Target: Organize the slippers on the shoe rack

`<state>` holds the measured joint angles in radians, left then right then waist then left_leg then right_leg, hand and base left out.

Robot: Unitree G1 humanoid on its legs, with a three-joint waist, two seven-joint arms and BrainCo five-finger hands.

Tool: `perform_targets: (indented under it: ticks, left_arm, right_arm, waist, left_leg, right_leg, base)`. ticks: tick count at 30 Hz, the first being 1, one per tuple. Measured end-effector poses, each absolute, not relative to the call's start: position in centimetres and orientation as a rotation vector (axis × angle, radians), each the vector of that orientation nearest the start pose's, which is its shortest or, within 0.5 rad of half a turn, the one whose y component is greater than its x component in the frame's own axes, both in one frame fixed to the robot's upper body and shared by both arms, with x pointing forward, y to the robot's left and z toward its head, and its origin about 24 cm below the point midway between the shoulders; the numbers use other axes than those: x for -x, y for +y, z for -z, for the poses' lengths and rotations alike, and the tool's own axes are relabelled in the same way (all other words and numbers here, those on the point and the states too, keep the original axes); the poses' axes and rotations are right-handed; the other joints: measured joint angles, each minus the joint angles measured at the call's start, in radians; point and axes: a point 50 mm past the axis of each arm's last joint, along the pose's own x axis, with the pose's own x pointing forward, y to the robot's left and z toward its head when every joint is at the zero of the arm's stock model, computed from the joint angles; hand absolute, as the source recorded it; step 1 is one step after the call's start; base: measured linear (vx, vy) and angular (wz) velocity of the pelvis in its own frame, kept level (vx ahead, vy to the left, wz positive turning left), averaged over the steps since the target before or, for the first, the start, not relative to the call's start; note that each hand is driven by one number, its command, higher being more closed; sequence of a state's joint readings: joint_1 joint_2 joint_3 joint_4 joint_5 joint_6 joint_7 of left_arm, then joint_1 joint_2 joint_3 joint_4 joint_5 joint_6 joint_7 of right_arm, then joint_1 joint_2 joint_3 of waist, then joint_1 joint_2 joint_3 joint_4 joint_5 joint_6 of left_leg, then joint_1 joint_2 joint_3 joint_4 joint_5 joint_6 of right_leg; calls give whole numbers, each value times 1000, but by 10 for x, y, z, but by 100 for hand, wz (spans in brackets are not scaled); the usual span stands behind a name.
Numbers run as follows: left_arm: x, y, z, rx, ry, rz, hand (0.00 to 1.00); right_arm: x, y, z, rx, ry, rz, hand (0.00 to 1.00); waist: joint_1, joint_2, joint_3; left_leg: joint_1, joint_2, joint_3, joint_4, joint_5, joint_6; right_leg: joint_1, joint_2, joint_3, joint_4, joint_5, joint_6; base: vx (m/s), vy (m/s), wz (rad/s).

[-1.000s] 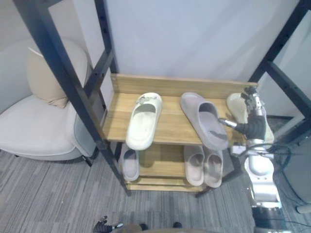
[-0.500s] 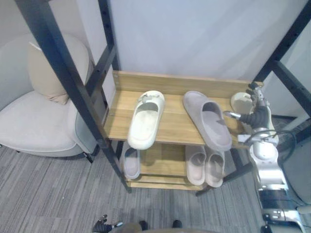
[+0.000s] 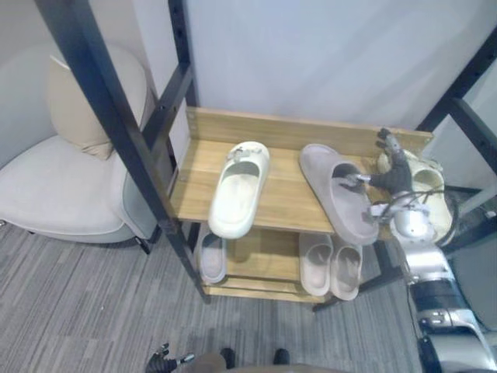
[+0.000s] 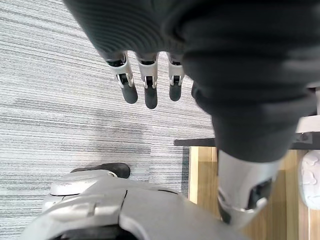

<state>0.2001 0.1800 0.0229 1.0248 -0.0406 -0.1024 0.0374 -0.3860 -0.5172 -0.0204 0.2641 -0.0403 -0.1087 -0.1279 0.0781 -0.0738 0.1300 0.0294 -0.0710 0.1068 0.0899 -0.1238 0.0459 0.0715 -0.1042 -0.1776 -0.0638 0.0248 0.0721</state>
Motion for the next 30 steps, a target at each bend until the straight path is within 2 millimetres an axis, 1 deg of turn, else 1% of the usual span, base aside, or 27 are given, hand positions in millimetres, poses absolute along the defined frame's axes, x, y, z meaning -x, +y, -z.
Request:
perform_targets:
  ticks: [3, 6, 9, 13, 14, 20, 28, 30]
  left_arm:
    - [-60, 228, 158, -129, 1105, -202, 0]
    - [-61, 228, 157, -127, 1096, -204, 0]
    - [-60, 229, 157, -118, 1096, -220, 0]
    - [-59, 230, 157, -115, 1097, -226, 0]
    - [-59, 230, 157, -114, 1097, -227, 0]
    - [-59, 230, 157, -112, 1098, -230, 0]
    - [-59, 230, 157, -96, 1098, -242, 0]
    - [-59, 230, 157, -96, 1098, -241, 0]
  right_arm:
    - [-327, -241, -139, 538, -274, 146, 0]
    - [-329, -237, -139, 544, -274, 125, 0]
    - [-334, -229, -142, 556, -281, 85, 0]
    - [-340, -224, -143, 578, -274, 64, 0]
    - [-341, -222, -142, 600, -272, 59, 100]
    - [-349, -218, -142, 622, -252, 28, 100]
    - [-350, -215, -147, 614, -284, 30, 100]
    - [-347, -215, -149, 609, -297, 32, 100]
  waist:
    - [3, 0, 5]
    - [16, -3, 10]
    - [18, -7, 16]
    - [27, -9, 18]
    - [30, -9, 18]
    - [32, -10, 19]
    - [35, -9, 22]
    - [35, -7, 25]
  left_leg:
    - [-1, 0, 0, 0, 0, 0]
    - [-5, 0, -2, 0, 0, 0]
    - [-7, 1, -3, 0, 0, 0]
    - [-7, 1, -4, 0, 0, 0]
    - [-7, 1, -5, 0, 0, 0]
    - [-7, 2, -4, -1, 0, 0]
    - [-2, 4, -2, -8, 1, 0]
    - [8, 4, 0, -14, 1, 0]
  right_leg:
    - [-1, 1, 0, -1, 0, 0]
    - [-1, 1, -3, -5, 1, -1]
    - [-1, 2, -4, -9, 2, -2]
    - [-1, 2, -5, -9, 2, -2]
    - [-1, 2, -6, -9, 2, -2]
    - [-1, 3, -6, -9, 3, -3]
    - [0, 5, -10, -10, 3, -3]
    - [7, 6, -12, -10, 3, -3]
  base:
    - [0, 0, 0]
    - [0, 0, 0]
    - [0, 0, 0]
    - [0, 0, 0]
    - [0, 0, 0]
    - [0, 0, 0]
    - [0, 0, 0]
    - [0, 0, 0]
